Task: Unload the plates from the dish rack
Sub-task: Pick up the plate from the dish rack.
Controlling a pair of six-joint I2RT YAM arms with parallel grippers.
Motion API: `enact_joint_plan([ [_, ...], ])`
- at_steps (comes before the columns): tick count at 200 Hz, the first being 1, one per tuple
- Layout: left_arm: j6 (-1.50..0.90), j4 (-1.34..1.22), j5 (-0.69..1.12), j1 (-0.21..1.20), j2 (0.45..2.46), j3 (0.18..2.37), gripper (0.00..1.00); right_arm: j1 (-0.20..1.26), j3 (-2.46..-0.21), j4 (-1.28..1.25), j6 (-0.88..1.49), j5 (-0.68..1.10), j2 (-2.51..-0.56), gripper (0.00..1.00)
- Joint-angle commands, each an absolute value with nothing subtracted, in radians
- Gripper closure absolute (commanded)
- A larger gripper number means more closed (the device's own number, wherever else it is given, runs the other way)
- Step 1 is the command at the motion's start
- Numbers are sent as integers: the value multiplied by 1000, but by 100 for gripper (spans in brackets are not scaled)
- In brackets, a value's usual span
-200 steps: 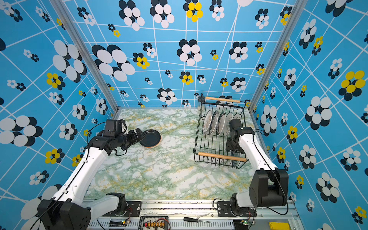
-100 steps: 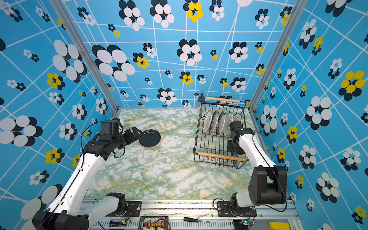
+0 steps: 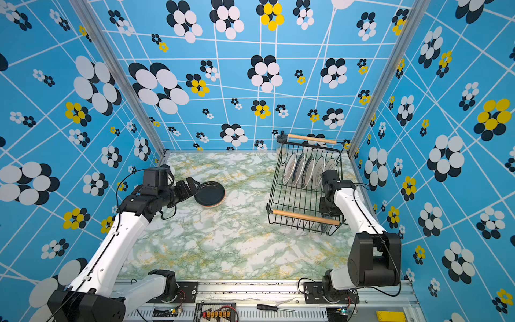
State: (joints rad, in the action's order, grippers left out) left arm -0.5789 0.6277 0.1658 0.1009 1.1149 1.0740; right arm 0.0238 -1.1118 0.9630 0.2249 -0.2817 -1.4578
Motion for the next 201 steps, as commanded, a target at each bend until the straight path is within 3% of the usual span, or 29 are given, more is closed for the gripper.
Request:
enact_joint_plan([
  [1, -549, 614, 180, 112, 1121, 1091, 1, 26, -1152, 995, 224, -258, -1439, 93],
  [82, -485, 688, 218, 114, 1226, 1173, 1, 26, -1296, 1049, 190, -326, -1330, 94],
  [129, -470, 628, 385, 115, 1262, 1168, 1, 26, -1299, 798, 180, -306, -1148, 91],
  [165, -498, 582, 463, 141, 1302, 1197, 1, 26, -1249, 519, 286, -109, -1043, 92],
  [201, -530, 543, 519, 225, 1375, 1271, 1, 27, -1151, 230, 564, 218, -1048, 92],
])
